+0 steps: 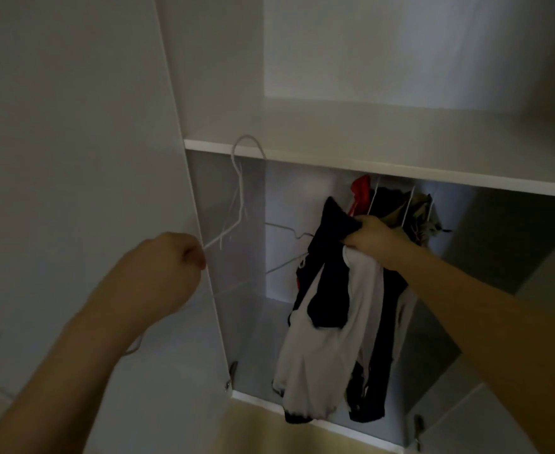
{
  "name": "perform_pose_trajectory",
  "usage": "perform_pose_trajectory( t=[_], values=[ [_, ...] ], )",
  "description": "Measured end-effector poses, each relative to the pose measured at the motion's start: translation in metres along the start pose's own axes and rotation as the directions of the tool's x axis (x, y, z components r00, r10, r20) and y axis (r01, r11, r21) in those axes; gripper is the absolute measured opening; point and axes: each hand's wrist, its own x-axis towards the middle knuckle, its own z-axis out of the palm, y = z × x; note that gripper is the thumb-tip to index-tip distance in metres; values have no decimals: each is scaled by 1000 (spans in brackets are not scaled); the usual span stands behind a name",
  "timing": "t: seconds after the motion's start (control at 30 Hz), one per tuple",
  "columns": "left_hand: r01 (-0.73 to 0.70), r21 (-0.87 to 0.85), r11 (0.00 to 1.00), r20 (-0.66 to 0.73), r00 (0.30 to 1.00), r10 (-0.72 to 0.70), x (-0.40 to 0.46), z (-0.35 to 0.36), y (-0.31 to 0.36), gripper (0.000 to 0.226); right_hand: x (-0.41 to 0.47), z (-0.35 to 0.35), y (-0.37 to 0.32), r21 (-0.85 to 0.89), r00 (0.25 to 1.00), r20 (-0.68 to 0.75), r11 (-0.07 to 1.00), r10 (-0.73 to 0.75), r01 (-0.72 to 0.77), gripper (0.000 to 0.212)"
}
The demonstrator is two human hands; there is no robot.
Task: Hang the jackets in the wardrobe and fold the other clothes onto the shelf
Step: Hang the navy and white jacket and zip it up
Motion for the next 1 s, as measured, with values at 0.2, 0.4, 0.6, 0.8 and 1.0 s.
perform_pose_trajectory(
  t=[0.2, 0.4, 0.6, 0.8, 1.0],
  values=[
    [-8, -10, 1000, 12, 1000, 8, -75, -26, 31, 26, -31, 0, -9, -286, 958, -63, 925, -278, 250, 22],
    [-20, 62, 998, -41, 999, 23, -113, -29, 51, 25, -50, -26, -17, -421, 923, -137, 865, -359, 274, 23],
    [-26, 67, 997, -79, 996, 31, -124, -35, 55, 21, -71, -44, -16, -365, 900, -238, 892, -365, 266, 21],
    [-71, 11, 997, -45, 996, 72, -97, 25, 68, 14, -102, -34, -34, -203, 899, -171, 907, -403, 368, 26],
    [-203, -275, 940, -38, 979, 200, -67, 98, 87, 35, -136, -31, -58, 73, 865, -113, 864, -489, 498, 12]
  ],
)
